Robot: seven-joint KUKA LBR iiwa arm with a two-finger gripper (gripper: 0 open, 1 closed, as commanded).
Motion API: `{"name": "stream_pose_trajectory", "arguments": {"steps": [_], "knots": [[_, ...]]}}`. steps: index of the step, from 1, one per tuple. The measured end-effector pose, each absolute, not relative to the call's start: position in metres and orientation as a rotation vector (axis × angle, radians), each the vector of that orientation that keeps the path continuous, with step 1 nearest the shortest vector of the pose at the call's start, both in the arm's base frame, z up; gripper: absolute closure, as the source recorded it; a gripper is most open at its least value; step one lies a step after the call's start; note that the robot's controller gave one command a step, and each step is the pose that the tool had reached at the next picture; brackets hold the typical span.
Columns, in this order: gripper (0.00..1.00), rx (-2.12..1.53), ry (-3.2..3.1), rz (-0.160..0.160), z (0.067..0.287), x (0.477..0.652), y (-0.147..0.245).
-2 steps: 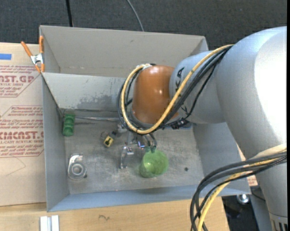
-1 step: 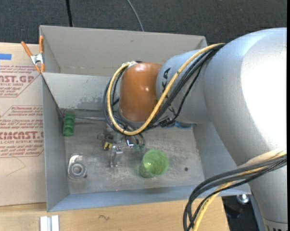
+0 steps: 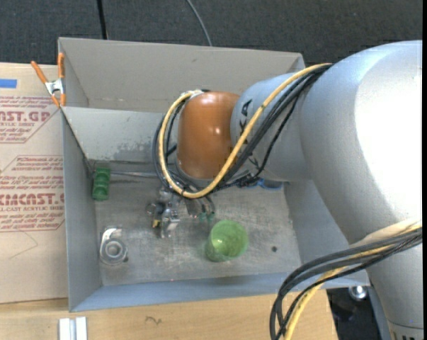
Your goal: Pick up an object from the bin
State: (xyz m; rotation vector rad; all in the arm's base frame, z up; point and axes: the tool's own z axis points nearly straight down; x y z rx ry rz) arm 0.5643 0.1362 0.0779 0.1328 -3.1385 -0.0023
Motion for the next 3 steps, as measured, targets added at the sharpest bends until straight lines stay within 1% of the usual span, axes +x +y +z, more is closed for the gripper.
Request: {"name": "stream_pose_trajectory", "arguments": {"steps": [1,2,3], "knots": [[1.0,0.652,-3.08,-0.002,0.212,0.537,0.151],[1.0,0.541,-3.092,0.0,0.154,0.57,0.124],[1.0,0.542,-3.106,0.0,0.312,0.564,0.124]]}}
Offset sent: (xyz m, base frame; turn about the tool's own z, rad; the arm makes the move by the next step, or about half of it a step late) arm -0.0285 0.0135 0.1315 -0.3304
